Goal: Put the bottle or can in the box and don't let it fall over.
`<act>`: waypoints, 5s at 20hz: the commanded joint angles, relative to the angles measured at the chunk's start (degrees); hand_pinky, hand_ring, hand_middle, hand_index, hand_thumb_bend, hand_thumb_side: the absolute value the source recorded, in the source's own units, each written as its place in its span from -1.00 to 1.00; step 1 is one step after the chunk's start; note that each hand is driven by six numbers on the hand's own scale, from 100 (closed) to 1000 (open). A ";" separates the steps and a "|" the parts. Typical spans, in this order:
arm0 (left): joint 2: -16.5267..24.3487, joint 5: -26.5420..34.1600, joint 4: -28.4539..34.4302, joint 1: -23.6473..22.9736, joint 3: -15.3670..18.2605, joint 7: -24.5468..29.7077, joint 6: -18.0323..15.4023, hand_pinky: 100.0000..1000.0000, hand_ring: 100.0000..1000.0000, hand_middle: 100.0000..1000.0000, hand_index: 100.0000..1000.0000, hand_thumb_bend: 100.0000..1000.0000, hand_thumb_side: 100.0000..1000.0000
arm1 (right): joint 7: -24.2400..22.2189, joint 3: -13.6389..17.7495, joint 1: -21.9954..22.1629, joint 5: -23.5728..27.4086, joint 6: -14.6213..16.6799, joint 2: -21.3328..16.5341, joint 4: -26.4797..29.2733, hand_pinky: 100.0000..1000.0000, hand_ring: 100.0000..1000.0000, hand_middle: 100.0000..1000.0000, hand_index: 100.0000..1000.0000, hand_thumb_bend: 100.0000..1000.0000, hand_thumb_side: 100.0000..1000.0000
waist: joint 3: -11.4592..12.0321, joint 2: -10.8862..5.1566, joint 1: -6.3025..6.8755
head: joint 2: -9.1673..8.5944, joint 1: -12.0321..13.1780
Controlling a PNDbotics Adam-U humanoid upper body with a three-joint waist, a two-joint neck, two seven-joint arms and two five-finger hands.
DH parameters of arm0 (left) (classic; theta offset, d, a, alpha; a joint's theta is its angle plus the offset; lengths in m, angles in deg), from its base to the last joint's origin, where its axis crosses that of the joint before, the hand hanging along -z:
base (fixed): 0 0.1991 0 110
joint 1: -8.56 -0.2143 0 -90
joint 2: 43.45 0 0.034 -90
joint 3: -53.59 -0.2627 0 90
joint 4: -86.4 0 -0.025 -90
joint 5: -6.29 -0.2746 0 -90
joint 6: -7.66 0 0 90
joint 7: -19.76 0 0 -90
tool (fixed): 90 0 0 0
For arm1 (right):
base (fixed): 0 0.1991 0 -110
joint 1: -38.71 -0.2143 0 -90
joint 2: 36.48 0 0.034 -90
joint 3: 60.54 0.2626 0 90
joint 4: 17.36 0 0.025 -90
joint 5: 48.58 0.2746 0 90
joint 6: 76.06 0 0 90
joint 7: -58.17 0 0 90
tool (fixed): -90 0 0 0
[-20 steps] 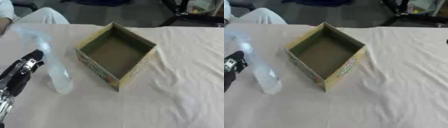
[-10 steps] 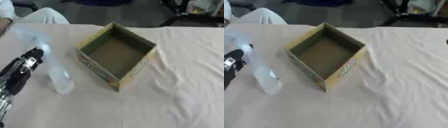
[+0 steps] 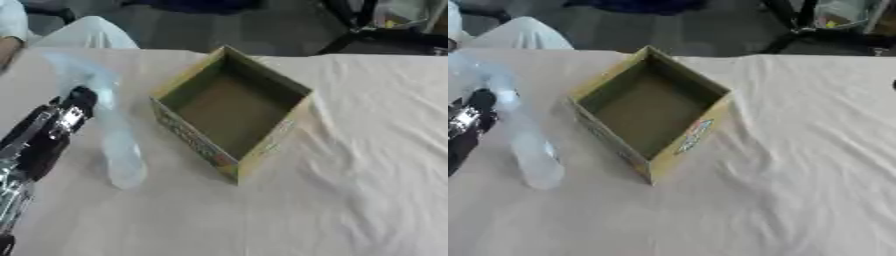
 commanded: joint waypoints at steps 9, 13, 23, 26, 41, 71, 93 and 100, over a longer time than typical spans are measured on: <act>0.57 -2.60 0.27 1.13 -0.43 -1.04 1.33 1.00 1.00 1.00 0.74 -0.77 0.49 | -0.32 0.44 -0.60 -0.28 0.07 -1.68 1.32 1.00 1.00 0.95 1.00 -1.00 -0.18 | -0.07 -1.03 0.07 | -0.40 0.16; 0.49 -2.65 0.11 0.97 -0.50 -1.67 1.62 1.00 1.00 1.00 0.75 -0.80 0.49 | -0.36 0.41 -0.64 -0.26 0.02 -1.67 1.32 1.00 1.00 0.95 1.00 -1.00 -0.18 | -0.07 -1.05 0.08 | -0.48 0.22; 0.41 -3.36 0.57 0.51 -0.93 -2.53 1.35 1.00 1.00 1.00 0.80 -0.64 0.52 | -0.50 0.33 -0.75 -0.25 -0.08 -1.67 1.32 1.00 1.00 0.95 1.00 -1.00 -0.18 | -0.20 -1.06 0.15 | -0.63 0.29; 0.36 -3.97 0.74 0.51 -1.20 -2.39 1.27 1.00 1.00 1.00 0.79 -0.59 0.53 | -0.57 0.33 -0.75 -0.24 -0.08 -1.72 1.32 1.00 1.00 0.95 1.00 -1.00 -0.18 | -0.24 -1.12 0.21 | -0.67 0.33; -1.89 -7.29 -0.72 -0.30 -3.14 -4.89 2.97 1.00 1.00 1.00 0.76 -0.67 0.55 | -0.50 0.36 -0.44 -0.18 -0.24 -2.67 1.32 1.00 1.00 0.95 1.00 -1.00 -0.18 | -0.02 -1.64 1.41 | -0.31 -0.17; -2.87 -9.21 -2.37 -0.16 -5.00 -3.26 2.69 1.00 1.00 1.00 0.56 -0.86 0.40 | -0.54 0.33 -0.49 -0.57 -0.18 -2.59 1.32 1.00 1.00 0.95 1.00 -1.00 -0.18 | 0.00 -1.12 1.17 | 3.07 -2.38; -3.53 -13.72 -7.71 0.12 -6.51 1.31 1.12 1.00 1.00 1.00 0.50 -1.00 0.43 | -0.73 0.19 -0.80 -0.60 -0.30 -2.27 1.32 1.00 1.00 0.95 1.00 -1.00 -0.18 | -0.24 -0.90 0.96 | 1.73 -1.44; -3.78 -15.33 -9.30 0.34 -7.25 3.16 0.86 1.00 1.00 1.00 0.48 -1.00 0.02 | -0.66 0.25 -0.83 -0.44 -0.27 -2.29 1.32 1.00 1.00 0.95 1.00 -1.00 -0.18 | -0.28 -0.95 0.96 | 1.19 -1.16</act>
